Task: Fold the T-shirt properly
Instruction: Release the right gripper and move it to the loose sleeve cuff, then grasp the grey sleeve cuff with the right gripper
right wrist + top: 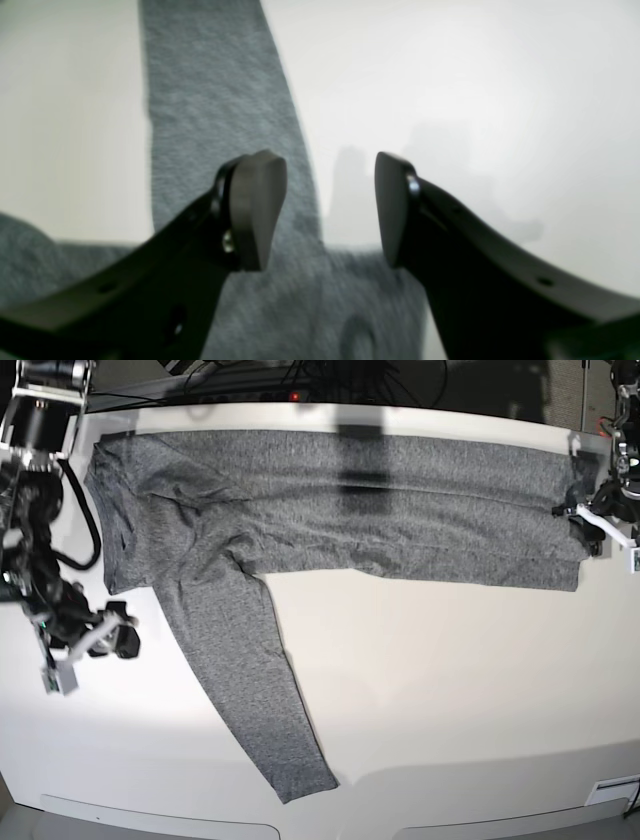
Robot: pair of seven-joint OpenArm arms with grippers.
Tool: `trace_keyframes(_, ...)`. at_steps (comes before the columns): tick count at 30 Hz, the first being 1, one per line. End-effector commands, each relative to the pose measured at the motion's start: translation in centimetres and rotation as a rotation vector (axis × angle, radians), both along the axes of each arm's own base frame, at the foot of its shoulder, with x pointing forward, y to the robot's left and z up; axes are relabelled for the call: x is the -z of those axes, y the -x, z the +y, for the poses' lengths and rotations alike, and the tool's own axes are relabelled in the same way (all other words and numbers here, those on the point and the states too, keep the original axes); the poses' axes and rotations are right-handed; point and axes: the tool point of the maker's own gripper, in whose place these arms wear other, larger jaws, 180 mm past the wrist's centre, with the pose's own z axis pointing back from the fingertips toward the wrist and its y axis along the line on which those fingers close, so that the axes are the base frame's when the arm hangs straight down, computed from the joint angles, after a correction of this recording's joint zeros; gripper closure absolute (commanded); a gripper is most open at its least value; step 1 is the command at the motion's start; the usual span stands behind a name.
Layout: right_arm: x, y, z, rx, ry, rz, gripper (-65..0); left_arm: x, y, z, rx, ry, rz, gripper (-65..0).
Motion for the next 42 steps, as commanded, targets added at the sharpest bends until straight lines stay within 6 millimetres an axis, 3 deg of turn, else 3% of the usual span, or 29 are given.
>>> trace_keyframes(1,-1.5,-1.7,0.1,-0.010,-0.004,-0.038,-32.6,-1.5,-0.9,0.6,0.005,-0.025,-0.048,-40.1)
trace_keyframes(8,1.5,-7.0,3.4,-0.099,-0.017,0.110,-32.6,-1.5,-0.9,0.6,0.004,-0.023,-0.048,-40.1)
trace_keyframes(15,3.5,-12.3,3.3,-0.021,0.071,0.140,-32.6,-1.1,-0.8,0.0,-0.003,-0.003,-0.054,-40.1)
trace_keyframes(21,4.8,-14.6,4.1,-0.010,0.141,0.158,-32.6,-0.9,-0.7,-0.4,-0.007,0.009,-0.056,-40.1)
trace_keyframes(24,5.3,-14.9,4.8,-0.017,0.152,0.163,-32.6,-0.9,-0.7,-0.4,-0.007,0.008,-0.056,-40.1)
trace_keyframes(30,7.1,-13.9,4.3,0.010,0.166,0.205,-32.6,-0.9,-0.7,-0.4,-0.007,0.008,-0.056,-40.1)
trace_keyframes(42,12.0,-9.6,4.9,-0.008,0.161,0.340,-32.5,-1.0,-0.9,-0.4,-0.005,0.006,-0.066,-40.1)
